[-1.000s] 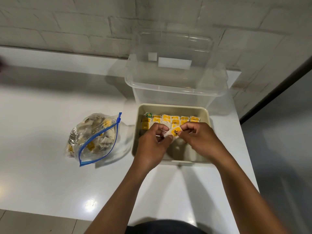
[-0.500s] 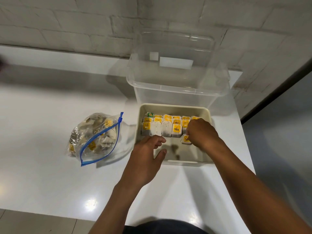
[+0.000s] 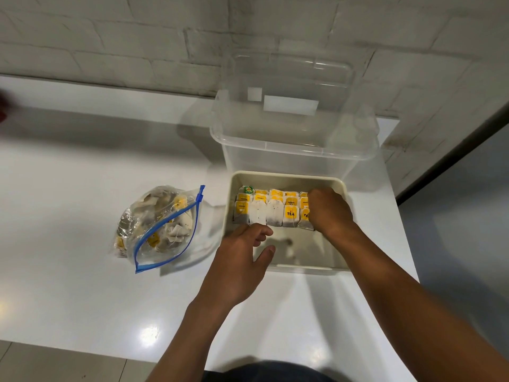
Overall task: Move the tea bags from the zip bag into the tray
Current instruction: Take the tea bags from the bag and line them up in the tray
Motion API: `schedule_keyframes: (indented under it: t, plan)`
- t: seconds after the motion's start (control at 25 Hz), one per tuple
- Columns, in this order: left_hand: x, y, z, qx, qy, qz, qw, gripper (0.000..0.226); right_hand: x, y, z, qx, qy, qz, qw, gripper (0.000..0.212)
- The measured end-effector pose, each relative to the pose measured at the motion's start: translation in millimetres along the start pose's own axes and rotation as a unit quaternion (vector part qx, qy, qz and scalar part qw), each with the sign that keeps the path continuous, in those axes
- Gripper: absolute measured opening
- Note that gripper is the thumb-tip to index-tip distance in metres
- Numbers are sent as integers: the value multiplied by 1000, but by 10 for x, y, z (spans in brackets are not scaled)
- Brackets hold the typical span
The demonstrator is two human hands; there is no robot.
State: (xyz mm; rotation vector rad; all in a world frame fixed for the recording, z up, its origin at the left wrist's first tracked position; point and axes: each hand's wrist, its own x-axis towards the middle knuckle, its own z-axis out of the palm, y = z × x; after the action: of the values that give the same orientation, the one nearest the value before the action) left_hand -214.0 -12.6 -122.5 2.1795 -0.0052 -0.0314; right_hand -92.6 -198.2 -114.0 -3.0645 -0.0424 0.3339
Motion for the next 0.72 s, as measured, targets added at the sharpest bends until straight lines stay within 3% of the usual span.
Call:
schedule_keyframes:
  t: [0.2, 0.52, 0.72]
  plan:
    - [7, -13, 0, 5, -3, -3, 1000, 25, 19, 0, -6, 17, -3, 10, 1000, 24]
    - [11, -20, -2, -4, 0, -4, 1000, 24, -158, 15, -135, 77, 2, 35, 996, 6]
    - [1, -17, 3, 2, -2, 4, 1000, 24, -399, 24, 168, 50, -92, 3, 994, 27]
